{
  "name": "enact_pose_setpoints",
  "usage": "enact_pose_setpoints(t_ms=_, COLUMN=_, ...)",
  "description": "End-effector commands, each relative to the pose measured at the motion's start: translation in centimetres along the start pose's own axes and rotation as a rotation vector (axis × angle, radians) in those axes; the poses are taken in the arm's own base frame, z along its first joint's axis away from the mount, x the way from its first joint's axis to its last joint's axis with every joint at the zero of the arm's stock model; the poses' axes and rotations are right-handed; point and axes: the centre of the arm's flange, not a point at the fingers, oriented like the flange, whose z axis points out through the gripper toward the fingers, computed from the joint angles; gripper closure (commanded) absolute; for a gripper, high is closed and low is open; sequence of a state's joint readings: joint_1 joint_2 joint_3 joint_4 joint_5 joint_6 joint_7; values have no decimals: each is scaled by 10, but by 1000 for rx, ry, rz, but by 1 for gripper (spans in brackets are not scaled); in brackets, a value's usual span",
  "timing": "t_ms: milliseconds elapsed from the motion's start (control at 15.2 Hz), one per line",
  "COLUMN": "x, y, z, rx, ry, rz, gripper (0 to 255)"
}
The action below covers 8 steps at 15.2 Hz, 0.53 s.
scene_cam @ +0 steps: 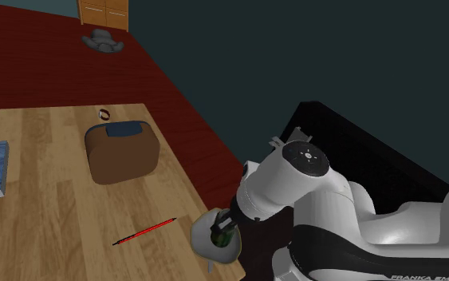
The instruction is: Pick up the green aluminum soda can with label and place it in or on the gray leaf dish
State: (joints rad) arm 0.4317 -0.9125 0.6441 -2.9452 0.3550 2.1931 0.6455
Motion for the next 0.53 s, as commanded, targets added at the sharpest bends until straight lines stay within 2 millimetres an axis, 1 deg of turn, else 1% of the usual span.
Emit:
enact_pose_setpoints(t_ms=0, x=0, y=0, z=0, rx=0, ry=0, rz=0, gripper=255)
enact_pose_setpoints(t_ms=132, x=0, y=0, z=0, rx=0, ry=0, rz=0, gripper=255)
enact_pose_setpoints(t_ms=198, x=0, y=0, z=0, rx=0, ry=0, rz=0, gripper=0)
enact_pose_setpoints(t_ms=462, x=0, y=0, z=0, rx=0, ry=0, rz=0, gripper=0)
